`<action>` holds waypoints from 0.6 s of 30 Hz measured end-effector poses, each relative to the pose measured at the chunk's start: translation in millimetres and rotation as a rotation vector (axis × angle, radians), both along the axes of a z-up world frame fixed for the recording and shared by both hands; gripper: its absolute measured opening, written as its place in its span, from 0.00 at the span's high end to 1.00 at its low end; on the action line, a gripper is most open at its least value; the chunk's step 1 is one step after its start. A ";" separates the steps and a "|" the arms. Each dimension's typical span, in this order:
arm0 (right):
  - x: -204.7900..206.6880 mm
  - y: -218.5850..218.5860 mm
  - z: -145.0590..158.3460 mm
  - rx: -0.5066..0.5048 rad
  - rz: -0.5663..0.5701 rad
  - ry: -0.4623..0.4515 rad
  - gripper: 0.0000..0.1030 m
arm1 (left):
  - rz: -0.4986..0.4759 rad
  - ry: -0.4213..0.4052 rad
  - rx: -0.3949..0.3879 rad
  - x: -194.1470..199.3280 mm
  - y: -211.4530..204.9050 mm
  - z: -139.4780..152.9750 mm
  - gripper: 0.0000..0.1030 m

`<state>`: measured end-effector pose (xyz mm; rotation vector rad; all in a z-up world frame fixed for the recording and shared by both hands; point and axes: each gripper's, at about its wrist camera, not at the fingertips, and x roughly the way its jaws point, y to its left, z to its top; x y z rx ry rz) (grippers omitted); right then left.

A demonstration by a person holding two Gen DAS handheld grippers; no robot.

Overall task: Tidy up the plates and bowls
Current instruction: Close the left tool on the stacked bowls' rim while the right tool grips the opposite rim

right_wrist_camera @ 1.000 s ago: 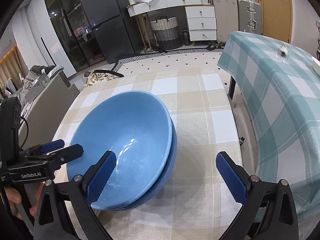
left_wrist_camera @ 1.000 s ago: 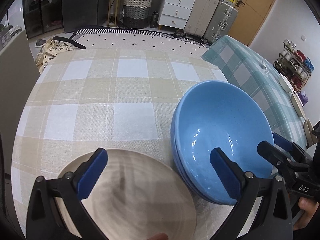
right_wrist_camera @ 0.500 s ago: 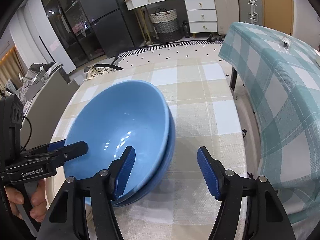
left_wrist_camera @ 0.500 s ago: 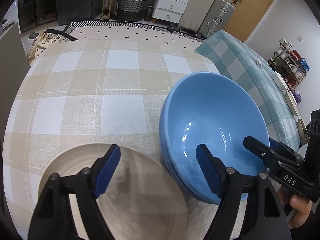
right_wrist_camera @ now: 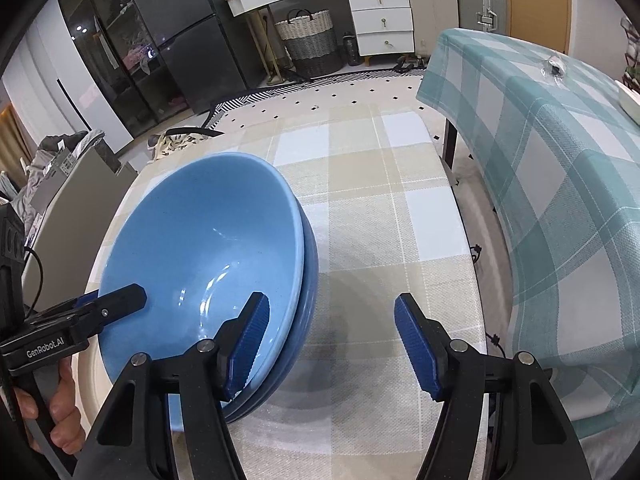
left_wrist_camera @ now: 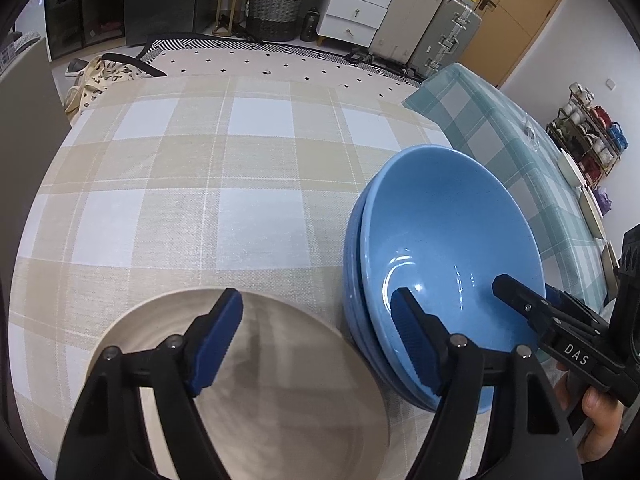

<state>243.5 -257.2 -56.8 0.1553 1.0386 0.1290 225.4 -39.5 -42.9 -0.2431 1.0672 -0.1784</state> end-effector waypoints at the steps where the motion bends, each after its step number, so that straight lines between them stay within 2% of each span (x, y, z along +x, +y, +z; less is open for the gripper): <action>1: -0.3 0.5 0.2 0.000 0.003 -0.001 0.35 | 0.000 -0.003 0.001 -0.3 -0.1 0.6 0.27; 7: -1.7 5.4 1.6 0.013 0.033 -0.012 0.50 | -0.020 -0.015 -0.012 -1.4 -3.0 3.1 0.47; 10: -3.2 12.5 4.2 -0.006 0.063 -0.027 0.60 | -0.045 -0.026 -0.012 -2.5 -8.2 6.4 0.60; 12: -5.1 17.3 6.7 -0.011 0.081 -0.038 0.72 | -0.061 -0.040 -0.005 -3.8 -12.3 8.6 0.66; 15: -7.9 21.9 8.3 -0.037 0.088 -0.051 0.73 | -0.087 -0.049 0.007 -5.6 -18.5 11.6 0.79; 18: -9.0 21.7 8.9 -0.038 0.088 -0.055 0.74 | -0.093 -0.059 0.039 -7.8 -23.3 13.3 0.80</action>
